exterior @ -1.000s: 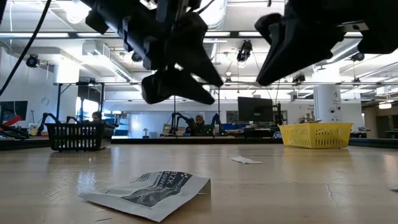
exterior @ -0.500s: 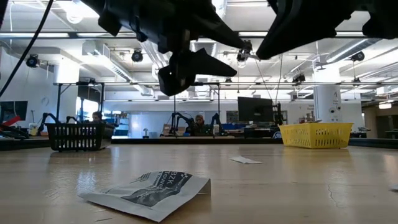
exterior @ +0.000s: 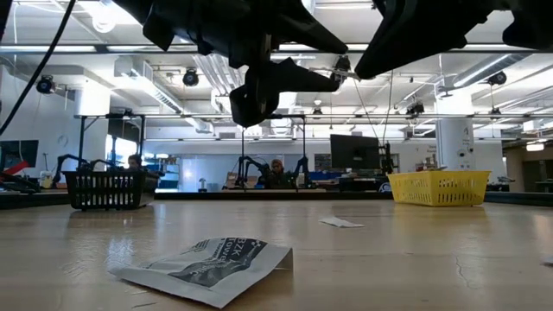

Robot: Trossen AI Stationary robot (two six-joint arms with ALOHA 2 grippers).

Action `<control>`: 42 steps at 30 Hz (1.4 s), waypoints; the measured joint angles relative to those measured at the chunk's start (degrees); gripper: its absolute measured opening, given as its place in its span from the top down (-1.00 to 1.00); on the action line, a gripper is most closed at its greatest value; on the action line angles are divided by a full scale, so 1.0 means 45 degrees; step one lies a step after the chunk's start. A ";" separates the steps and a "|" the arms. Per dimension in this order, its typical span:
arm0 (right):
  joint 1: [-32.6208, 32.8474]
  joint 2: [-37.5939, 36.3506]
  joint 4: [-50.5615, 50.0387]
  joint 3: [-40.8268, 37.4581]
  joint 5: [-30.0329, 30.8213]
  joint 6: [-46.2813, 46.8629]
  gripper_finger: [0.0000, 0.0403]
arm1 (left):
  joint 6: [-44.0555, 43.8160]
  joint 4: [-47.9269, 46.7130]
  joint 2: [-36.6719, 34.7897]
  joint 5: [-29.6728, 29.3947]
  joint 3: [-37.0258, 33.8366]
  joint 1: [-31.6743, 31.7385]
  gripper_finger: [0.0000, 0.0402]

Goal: Pick & Place First Aid Supplies
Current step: Put the green bandage into the black bin

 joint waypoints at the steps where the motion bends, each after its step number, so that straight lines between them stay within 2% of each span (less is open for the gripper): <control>1: 0.0000 0.0000 0.0000 0.0000 0.0000 0.0000 0.96 | 0.0013 -0.0003 0.0000 0.0004 0.0000 0.0000 0.23; 12: -0.0005 0.0000 0.0002 0.0000 -0.0005 0.0043 0.96 | 0.0814 -0.0005 0.0000 0.0006 0.0000 0.0007 0.96; 18: -0.0005 0.0000 0.0000 -0.0005 -0.0010 0.0184 0.91 | 0.0962 -0.0009 0.0000 0.0002 0.0000 0.0005 0.98; 23: -0.0029 -0.0002 -0.0027 -0.0005 -0.0020 0.0966 0.68 | 0.1047 -0.0213 0.0000 -0.0063 0.0000 0.0005 0.99; 27: -0.0019 -0.0180 -0.0853 0.0072 -0.0049 0.1946 0.48 | 0.1136 -0.0799 0.0000 -0.0799 -0.0001 -0.0002 0.99; 31: -0.0019 -0.0408 -0.1327 0.0450 -0.0050 0.3036 0.36 | 0.1229 -0.1157 0.0000 -0.1580 -0.0010 -0.0005 1.00; 35: -0.0029 -0.0438 -0.0646 0.0511 -0.0145 0.2617 0.35 | 0.1344 -0.1049 0.0000 -0.1927 -0.0010 -0.0005 1.00; 42: -0.0117 0.0132 -0.0439 0.0379 -0.0437 0.2336 0.46 | 0.1450 -0.0471 0.0000 -0.1952 -0.0010 -0.0063 1.00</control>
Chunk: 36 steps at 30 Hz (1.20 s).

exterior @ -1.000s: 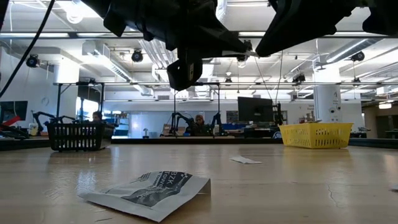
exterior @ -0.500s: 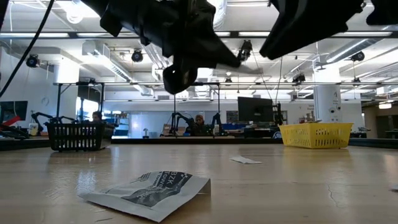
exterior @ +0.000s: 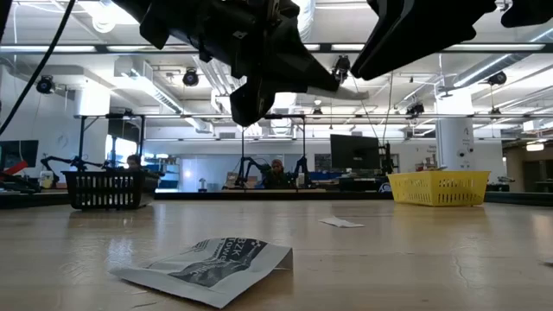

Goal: Pick & Place First Aid Supplies
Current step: Put the green bandage into the black bin

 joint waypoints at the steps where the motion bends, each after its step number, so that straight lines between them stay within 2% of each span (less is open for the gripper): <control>1: -0.0004 0.0045 0.0011 -0.0004 0.0000 0.0009 0.47 | 0.0075 0.0161 0.0000 0.0001 0.0000 -0.0019 1.00; 9: -0.0178 0.0203 -0.0275 -0.0106 0.0053 0.0368 0.56 | 0.0219 0.0377 -0.0145 0.0011 0.0005 -0.0112 1.00; 17: -0.0330 0.0189 -0.1871 -0.0165 0.0044 0.2394 0.63 | 0.0690 0.0381 -0.0181 0.0022 0.0005 -0.0112 1.00; 21: -0.0330 0.0184 -0.2018 -0.0170 -0.0017 0.2803 0.64 | 0.0904 -0.1177 -0.0628 -0.0156 0.0005 -0.0083 1.00; 25: -0.0297 0.0184 -0.2013 -0.0170 -0.0087 0.2821 0.63 | 0.1051 -0.4215 -0.1602 -0.2002 0.0005 -0.0063 1.00; 28: -0.0301 0.0179 -0.1977 -0.0170 -0.0087 0.2960 0.61 | 0.0777 -0.7042 -0.2501 -0.3992 0.0005 -0.0068 1.00; 32: -0.0301 0.0179 -0.1762 -0.0170 -0.0087 0.2963 0.61 | -0.0649 -1.0830 -0.3608 -0.6436 -0.0058 -0.0105 1.00; 36: -0.0301 0.0179 -0.1751 -0.0170 -0.0087 0.2958 0.65 | -0.2225 -1.3025 -0.4593 -0.7661 -0.0588 -0.0102 1.00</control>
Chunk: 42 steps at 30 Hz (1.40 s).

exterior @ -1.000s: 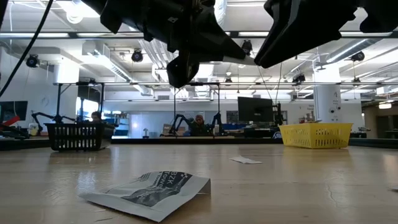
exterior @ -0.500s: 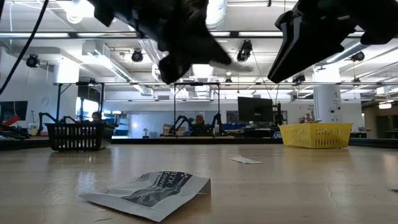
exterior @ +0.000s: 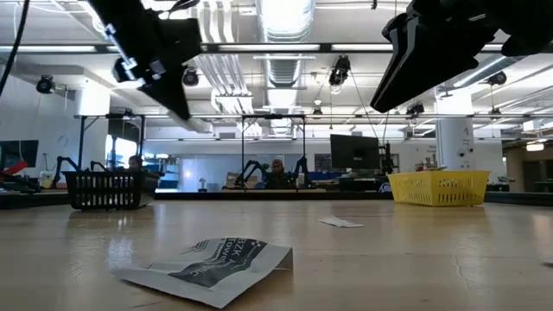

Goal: Pick & Place First Aid Supplies
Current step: Put the green bandage into the black bin

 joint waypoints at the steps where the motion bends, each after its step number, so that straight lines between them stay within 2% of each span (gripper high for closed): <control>1: 0.0000 0.0000 0.0000 0.0000 0.0000 0.0000 0.66 | -0.0289 -0.0250 -0.0194 -0.0137 -0.0169 0.0000 1.00; 8: -0.0005 -0.0005 0.0071 0.0000 0.0005 0.0000 0.68 | -0.2025 -0.0522 -0.1226 -0.0439 -0.1975 0.0005 1.00; 18: -0.0004 -0.0005 0.0709 0.0000 0.0010 -0.0010 0.64 | -0.4205 -0.0572 -0.1362 -0.0700 -0.4151 0.0010 1.00; 26: -0.0005 -0.0005 0.0868 0.0000 -0.0009 -0.0010 0.70 | -0.4851 -0.0620 -0.1362 -0.1003 -0.4982 0.0065 1.00; 29: -0.0015 -0.0005 0.1200 -0.0008 -0.0394 -0.0043 0.70 | -0.4946 -0.0620 -0.1362 -0.1058 -0.5239 0.0092 1.00; 36: -0.0015 -0.0005 0.2069 -0.0010 -0.1193 -0.0251 0.56 | -0.5496 -0.0620 -0.1364 -0.1120 -0.5622 0.0092 0.99; 39: -0.0015 -0.0005 0.2089 -0.0010 -0.1209 -0.0248 0.48 | -0.5409 -0.0615 -0.1367 -0.1124 -0.5624 0.0092 0.91; 42: -0.0024 -0.0005 0.2102 -0.0010 -0.1209 -0.0248 0.41 | -0.5346 -0.0615 -0.1367 -0.1124 -0.5624 0.0092 0.74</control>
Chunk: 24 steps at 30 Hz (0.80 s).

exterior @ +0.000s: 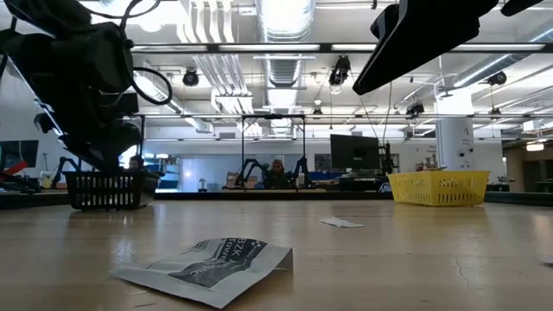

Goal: Pick & Place First Aid Supplies
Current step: Put the green bandage into the black bin

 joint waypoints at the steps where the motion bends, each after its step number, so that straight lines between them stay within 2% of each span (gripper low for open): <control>1: -0.0001 0.0000 0.0010 0.0000 0.0000 0.0000 0.39 | 0.0032 0.0000 0.0000 0.0000 0.0000 0.0000 0.66; 6: -0.0006 -0.0001 0.0157 0.0000 0.0000 -0.0005 0.33 | 0.0660 -0.0163 0.0000 0.0000 0.0154 0.0000 0.29; 10: -0.0091 0.0000 0.0180 0.0000 0.0000 0.0000 0.31 | 0.1935 -0.0781 -0.0032 0.0003 0.0946 0.0005 0.12; 15: -0.0517 -0.0003 0.0140 0.0019 -0.0235 -0.0002 0.33 | 0.3502 -0.2119 -0.0044 -0.0112 0.2638 0.0005 0.10; 20: -0.1316 -0.0010 0.0123 0.0327 -0.1781 -0.0001 0.34 | 0.4421 -0.3185 -0.0066 -0.0143 0.4319 -0.0099 0.10; 24: -0.1991 -0.0010 0.0101 0.0485 -0.2979 0.0001 0.35 | 0.4640 -0.3093 -0.0069 -0.0141 0.4985 -0.0663 0.10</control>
